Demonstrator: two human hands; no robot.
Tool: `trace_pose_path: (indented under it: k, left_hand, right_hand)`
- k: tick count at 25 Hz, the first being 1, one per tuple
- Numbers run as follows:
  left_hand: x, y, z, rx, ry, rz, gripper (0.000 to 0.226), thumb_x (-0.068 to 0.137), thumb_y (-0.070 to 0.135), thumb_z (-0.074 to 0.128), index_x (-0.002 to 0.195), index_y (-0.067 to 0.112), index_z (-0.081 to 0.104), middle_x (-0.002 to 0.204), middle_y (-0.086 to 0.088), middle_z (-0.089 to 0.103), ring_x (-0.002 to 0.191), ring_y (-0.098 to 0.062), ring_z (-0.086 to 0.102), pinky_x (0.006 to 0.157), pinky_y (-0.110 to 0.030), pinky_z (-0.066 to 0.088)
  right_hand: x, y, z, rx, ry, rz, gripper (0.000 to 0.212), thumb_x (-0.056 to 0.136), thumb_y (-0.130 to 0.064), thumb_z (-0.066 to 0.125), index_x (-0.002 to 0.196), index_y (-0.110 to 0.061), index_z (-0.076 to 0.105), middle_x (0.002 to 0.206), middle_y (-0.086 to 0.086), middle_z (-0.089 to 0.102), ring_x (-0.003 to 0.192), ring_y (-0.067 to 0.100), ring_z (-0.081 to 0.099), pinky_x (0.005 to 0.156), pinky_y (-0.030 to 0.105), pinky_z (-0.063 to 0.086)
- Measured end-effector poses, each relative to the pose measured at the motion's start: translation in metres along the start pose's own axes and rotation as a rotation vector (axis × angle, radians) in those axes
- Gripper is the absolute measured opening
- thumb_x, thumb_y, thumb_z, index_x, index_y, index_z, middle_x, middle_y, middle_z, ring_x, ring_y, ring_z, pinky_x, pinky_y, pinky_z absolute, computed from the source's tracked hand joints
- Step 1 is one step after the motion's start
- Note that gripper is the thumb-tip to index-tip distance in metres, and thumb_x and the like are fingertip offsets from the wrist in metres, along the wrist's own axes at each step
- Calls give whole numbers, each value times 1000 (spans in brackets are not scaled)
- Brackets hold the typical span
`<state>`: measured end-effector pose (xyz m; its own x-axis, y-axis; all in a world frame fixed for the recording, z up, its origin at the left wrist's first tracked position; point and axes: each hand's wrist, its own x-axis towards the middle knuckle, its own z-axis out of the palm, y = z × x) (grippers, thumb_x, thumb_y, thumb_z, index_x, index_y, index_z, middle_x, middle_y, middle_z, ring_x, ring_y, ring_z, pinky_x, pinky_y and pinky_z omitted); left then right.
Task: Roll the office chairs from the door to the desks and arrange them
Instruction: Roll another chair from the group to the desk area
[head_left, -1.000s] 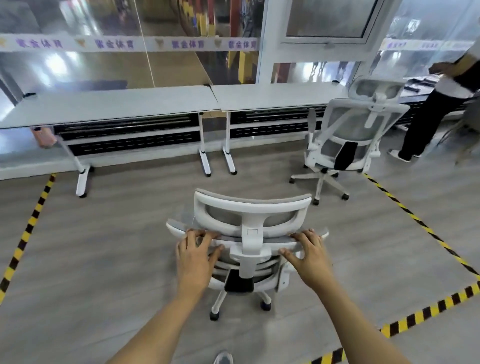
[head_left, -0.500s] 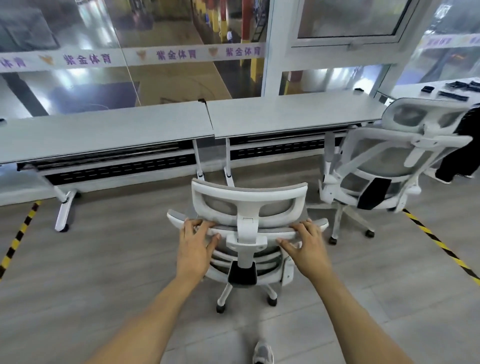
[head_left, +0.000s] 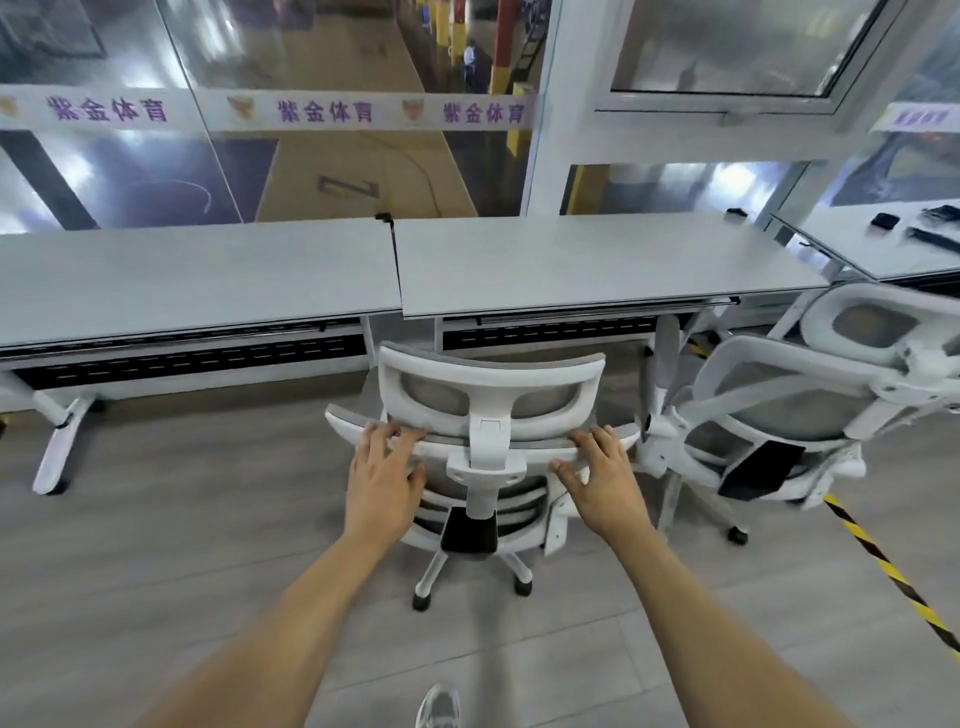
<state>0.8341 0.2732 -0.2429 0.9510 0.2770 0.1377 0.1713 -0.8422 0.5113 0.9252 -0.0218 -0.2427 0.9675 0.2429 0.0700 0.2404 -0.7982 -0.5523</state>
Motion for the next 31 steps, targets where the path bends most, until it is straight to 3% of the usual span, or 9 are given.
trace_pose_path:
  k: [6,9,12,17,23,26,31]
  left_hand:
    - [28,16,1,106,-58,-41,58,89,25,59,143,35,39,153,-3,35,147,-31,20,114,-52,30]
    - [13,24,-2,126,-112,-77,66,94,29,54,152,36,25,164,-1,19,151,-31,14,116,-51,28]
    - [-15,42,-13,105,-85,-123,57,95,28,53,148,32,34,160,1,29,146,-30,24,111,-49,32]
    - [-103,86,-41,91,119,-213,40,93,25,55,132,27,53,135,3,54,125,-28,45,100,-43,40]
    - [-256,107,-89,147,439,-393,22,90,29,53,110,25,62,111,5,60,100,-23,54,84,-37,44]
    - [-349,109,-127,226,561,-556,28,91,37,46,111,26,62,113,6,59,103,-20,53,88,-36,43]
    - [-530,107,-174,323,740,-848,34,91,42,46,120,32,59,132,9,54,122,-17,47,102,-36,36]
  right_hand:
    - [35,0,-8,-26,-17,13,50,99,-43,54,144,-21,48,157,7,36,153,25,15,123,42,21]
    - [27,-5,-13,6,34,-20,42,96,-33,58,135,-19,56,146,3,50,144,26,34,116,41,34]
    - [9,-16,-19,39,42,-89,33,93,-26,59,125,-19,61,128,-2,60,124,23,49,103,40,44]
    - [-31,-54,-28,98,-45,-347,34,93,-26,59,127,-21,61,126,-4,60,120,20,50,101,37,40]
    - [-124,-133,-22,255,-192,-697,22,94,-26,60,115,-21,64,116,-4,61,105,21,56,93,40,44]
    - [-197,-190,-15,326,-264,-944,25,92,-26,61,117,-23,63,117,-6,60,106,17,56,94,37,45]
    - [-362,-282,6,430,-491,-1275,32,89,-31,59,121,-26,63,122,-6,58,112,15,53,95,32,41]
